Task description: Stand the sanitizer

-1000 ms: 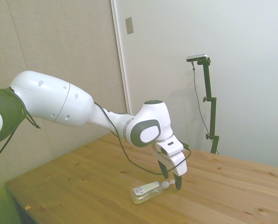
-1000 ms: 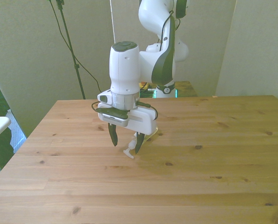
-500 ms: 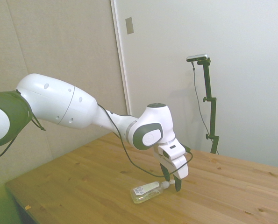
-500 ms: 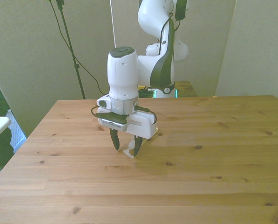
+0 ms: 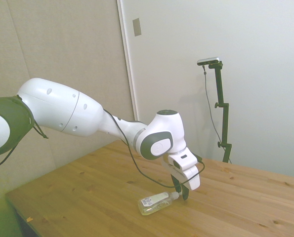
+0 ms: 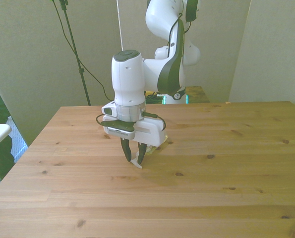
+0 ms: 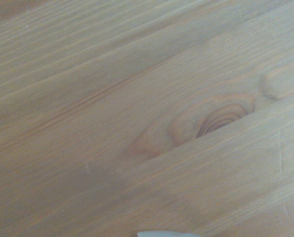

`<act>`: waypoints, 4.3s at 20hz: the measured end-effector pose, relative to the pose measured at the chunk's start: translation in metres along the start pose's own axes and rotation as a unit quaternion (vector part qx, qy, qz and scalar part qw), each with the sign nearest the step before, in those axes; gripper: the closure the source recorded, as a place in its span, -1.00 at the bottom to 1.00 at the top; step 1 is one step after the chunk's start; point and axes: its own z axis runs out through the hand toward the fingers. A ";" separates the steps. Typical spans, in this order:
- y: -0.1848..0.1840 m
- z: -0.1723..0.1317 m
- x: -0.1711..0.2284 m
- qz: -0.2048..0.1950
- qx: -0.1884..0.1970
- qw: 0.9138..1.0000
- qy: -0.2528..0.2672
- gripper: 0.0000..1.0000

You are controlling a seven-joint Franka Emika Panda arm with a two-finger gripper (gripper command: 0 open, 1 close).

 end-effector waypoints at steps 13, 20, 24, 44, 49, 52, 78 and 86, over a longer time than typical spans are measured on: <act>-0.004 -0.013 0.006 0.032 0.056 0.997 0.041 1.00; -0.011 -0.096 -0.046 0.056 0.142 0.975 0.164 1.00; -0.002 -0.131 -0.053 0.074 0.178 0.952 0.239 1.00; -0.001 -0.084 -0.148 0.128 0.216 0.879 0.405 -1.00; 0.002 -0.085 -0.147 0.131 0.215 0.880 0.403 -1.00; 0.004 -0.085 -0.146 0.132 0.215 0.880 0.403 -1.00; 0.017 -0.086 -0.173 0.085 0.160 0.936 0.301 -1.00; 0.041 -0.084 -0.198 -0.011 0.068 0.978 0.199 -1.00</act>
